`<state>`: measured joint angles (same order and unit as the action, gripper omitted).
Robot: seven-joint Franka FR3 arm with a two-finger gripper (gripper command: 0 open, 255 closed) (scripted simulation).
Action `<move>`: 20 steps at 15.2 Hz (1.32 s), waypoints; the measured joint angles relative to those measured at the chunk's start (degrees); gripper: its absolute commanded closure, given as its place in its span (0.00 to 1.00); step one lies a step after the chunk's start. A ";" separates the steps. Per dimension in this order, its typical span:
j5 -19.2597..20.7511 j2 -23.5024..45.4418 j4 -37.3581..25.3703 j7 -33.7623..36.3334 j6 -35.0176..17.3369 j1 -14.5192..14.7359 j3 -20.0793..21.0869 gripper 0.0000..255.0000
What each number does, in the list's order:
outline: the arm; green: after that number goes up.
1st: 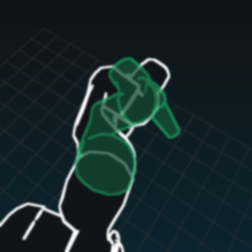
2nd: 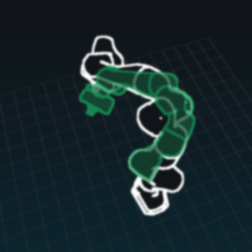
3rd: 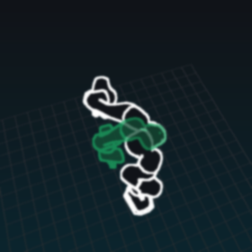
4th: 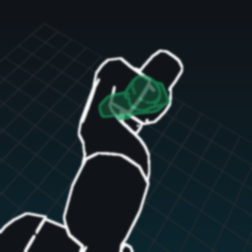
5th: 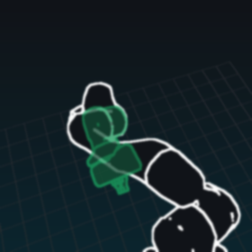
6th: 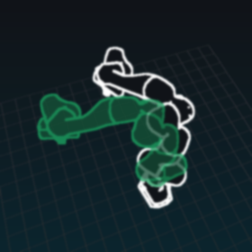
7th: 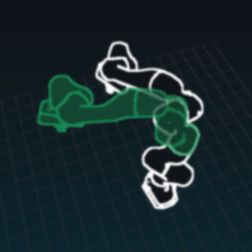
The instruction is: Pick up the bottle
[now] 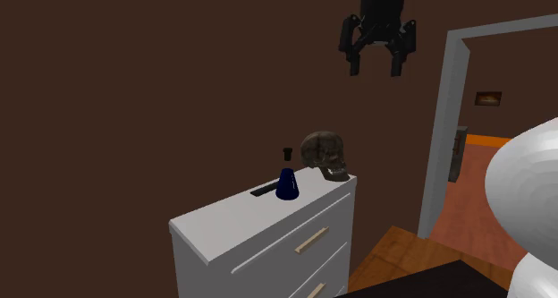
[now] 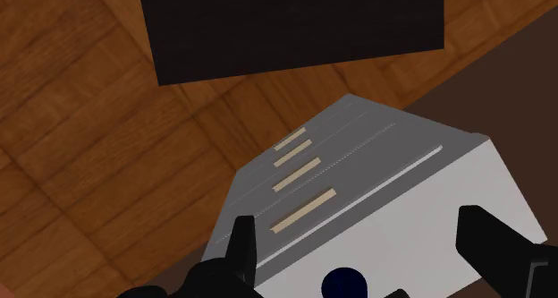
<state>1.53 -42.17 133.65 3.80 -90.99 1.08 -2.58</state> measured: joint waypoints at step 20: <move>-1.15 36.80 -14.89 0.70 -22.11 1.85 1.14 0.00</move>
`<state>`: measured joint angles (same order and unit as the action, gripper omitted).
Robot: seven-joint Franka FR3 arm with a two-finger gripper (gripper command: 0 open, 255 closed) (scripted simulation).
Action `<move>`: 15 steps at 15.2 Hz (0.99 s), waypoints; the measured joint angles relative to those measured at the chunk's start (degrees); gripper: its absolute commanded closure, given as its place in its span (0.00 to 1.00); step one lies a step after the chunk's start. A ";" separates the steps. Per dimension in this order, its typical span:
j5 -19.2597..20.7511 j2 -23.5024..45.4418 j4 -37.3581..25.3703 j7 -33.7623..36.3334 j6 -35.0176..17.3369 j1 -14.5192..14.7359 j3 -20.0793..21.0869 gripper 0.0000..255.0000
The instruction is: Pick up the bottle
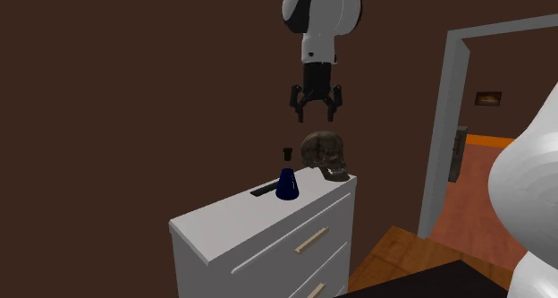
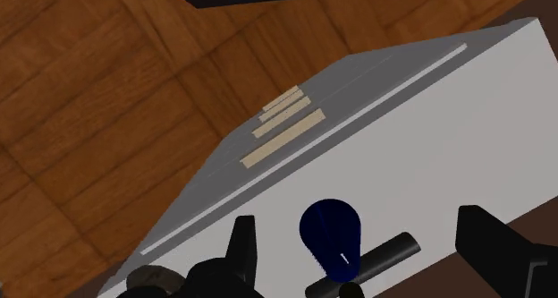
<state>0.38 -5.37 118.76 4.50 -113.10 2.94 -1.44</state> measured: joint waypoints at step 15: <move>-0.07 32.46 -30.78 0.49 -1.82 0.90 0.89 0.00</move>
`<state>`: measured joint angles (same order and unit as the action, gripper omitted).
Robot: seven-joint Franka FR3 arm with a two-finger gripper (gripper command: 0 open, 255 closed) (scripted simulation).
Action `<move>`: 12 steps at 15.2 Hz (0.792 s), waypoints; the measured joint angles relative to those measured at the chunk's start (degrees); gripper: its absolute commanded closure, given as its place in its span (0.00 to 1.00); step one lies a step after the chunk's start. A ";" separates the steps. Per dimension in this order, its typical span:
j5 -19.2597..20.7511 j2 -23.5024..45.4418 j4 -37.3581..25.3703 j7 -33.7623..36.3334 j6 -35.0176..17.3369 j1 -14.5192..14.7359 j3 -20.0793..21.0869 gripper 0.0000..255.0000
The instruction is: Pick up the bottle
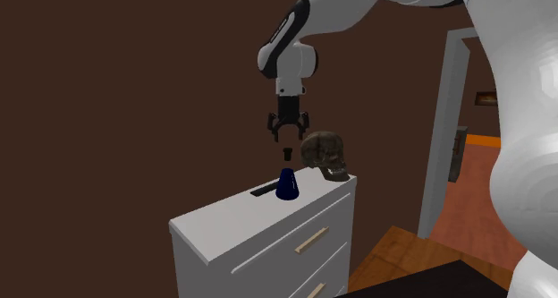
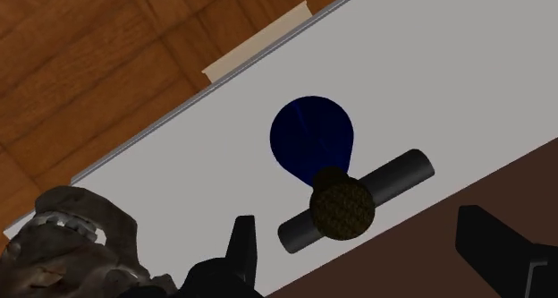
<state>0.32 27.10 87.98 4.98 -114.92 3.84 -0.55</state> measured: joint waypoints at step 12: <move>0.01 2.27 2.33 0.05 -4.70 0.04 0.03 1.00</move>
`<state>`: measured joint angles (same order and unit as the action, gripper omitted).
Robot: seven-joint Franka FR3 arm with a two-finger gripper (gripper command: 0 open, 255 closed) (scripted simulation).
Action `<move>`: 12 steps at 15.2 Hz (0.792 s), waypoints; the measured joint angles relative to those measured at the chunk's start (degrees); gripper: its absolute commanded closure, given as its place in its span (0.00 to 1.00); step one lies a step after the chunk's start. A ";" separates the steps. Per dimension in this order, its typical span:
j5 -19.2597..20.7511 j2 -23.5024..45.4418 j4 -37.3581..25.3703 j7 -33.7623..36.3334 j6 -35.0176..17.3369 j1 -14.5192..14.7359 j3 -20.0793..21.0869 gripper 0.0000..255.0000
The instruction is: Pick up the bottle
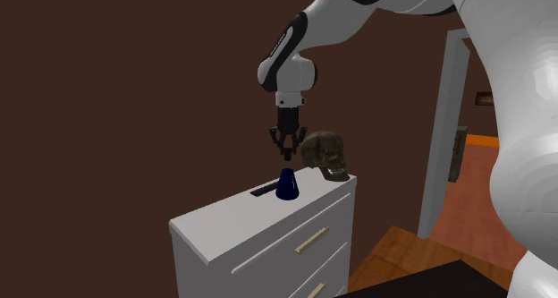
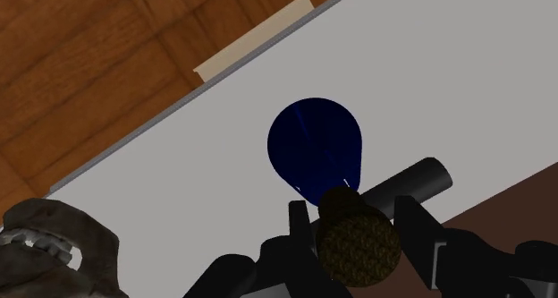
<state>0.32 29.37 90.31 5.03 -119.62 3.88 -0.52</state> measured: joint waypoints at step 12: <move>0.00 -1.15 -2.10 -0.07 3.32 -0.03 -0.01 1.00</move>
<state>0.32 28.22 88.21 4.96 -116.30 3.85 -0.53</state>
